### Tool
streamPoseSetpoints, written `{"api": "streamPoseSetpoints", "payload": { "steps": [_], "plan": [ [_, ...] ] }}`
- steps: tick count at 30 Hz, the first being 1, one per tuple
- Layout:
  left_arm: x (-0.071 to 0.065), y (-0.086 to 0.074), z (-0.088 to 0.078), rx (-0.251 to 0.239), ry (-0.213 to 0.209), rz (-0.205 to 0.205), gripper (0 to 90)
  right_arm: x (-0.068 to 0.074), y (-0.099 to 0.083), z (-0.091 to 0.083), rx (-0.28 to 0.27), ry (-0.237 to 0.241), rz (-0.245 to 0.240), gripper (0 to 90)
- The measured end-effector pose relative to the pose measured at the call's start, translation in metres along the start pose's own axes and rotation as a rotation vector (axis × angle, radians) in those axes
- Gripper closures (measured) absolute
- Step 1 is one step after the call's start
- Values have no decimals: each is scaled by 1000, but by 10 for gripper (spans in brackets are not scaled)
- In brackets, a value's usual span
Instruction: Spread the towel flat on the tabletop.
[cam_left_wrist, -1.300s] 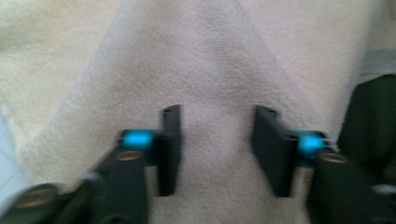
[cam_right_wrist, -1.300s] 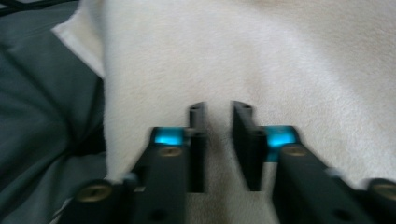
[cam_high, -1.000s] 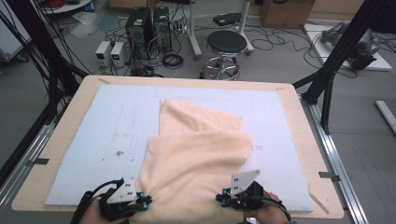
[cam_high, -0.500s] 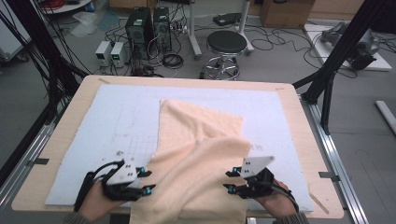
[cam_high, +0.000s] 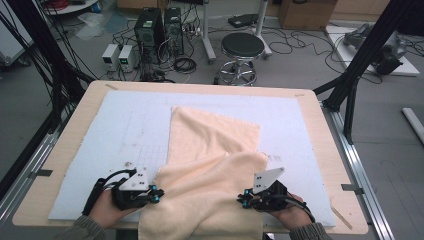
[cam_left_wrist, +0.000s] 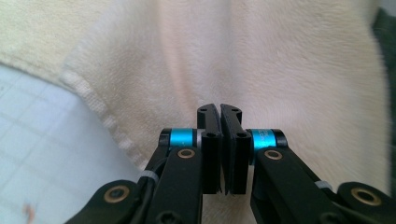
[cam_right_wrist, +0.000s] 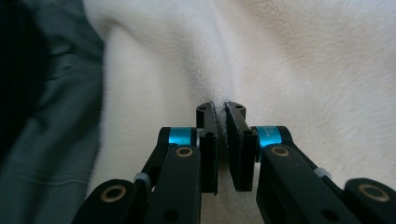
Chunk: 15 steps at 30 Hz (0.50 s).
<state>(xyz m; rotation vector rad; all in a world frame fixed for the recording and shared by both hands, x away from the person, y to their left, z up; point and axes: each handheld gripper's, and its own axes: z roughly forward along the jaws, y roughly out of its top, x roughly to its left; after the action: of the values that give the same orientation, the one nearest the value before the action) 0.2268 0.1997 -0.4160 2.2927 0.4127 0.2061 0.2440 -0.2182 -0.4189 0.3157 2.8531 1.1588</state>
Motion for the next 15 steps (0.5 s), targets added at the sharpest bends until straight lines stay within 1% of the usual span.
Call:
{"api": "streamPoseSetpoints", "payload": {
  "steps": [1,2,3,5,6,7,8,9,10,11,12,13,14,15],
  "plan": [
    [-4,-2,-5,-3,-3,3,868,5,2,-1,-2,10,-16,843],
    [-12,-4,-14,-8,1,5,868,9,3,-2,-6,21,-22,843],
    [-19,-5,-20,-6,2,18,868,16,7,-4,-15,38,-37,843],
    [-29,-7,-27,3,-11,28,868,29,13,-3,-16,75,-66,835],
    [-35,-9,-31,6,-30,27,866,34,15,-4,-16,88,-80,820],
    [-37,-10,-32,12,-38,33,864,41,18,-4,-20,110,-94,796],
    [-39,-11,-34,8,-41,38,849,44,19,-5,-23,121,-102,756],
    [-39,-11,-34,-6,-47,32,816,47,21,-7,-35,119,-106,721],
    [-36,-11,-34,-23,-39,30,757,47,23,-9,-51,111,-105,705],
    [-32,-10,-33,-36,-23,18,703,44,23,-12,-66,93,-100,690],
    [-28,-9,-32,-45,-16,13,684,39,24,-15,-69,67,-90,679],
    [-19,-7,-28,-61,-2,-3,661,34,23,-16,-62,39,-85,664],
    [-13,-6,-24,-72,14,-9,642,24,22,-17,-38,-6,-74,655],
    [-5,-5,-20,-66,32,1,622,16,19,-17,-29,-25,-59,637]
  ]
}}
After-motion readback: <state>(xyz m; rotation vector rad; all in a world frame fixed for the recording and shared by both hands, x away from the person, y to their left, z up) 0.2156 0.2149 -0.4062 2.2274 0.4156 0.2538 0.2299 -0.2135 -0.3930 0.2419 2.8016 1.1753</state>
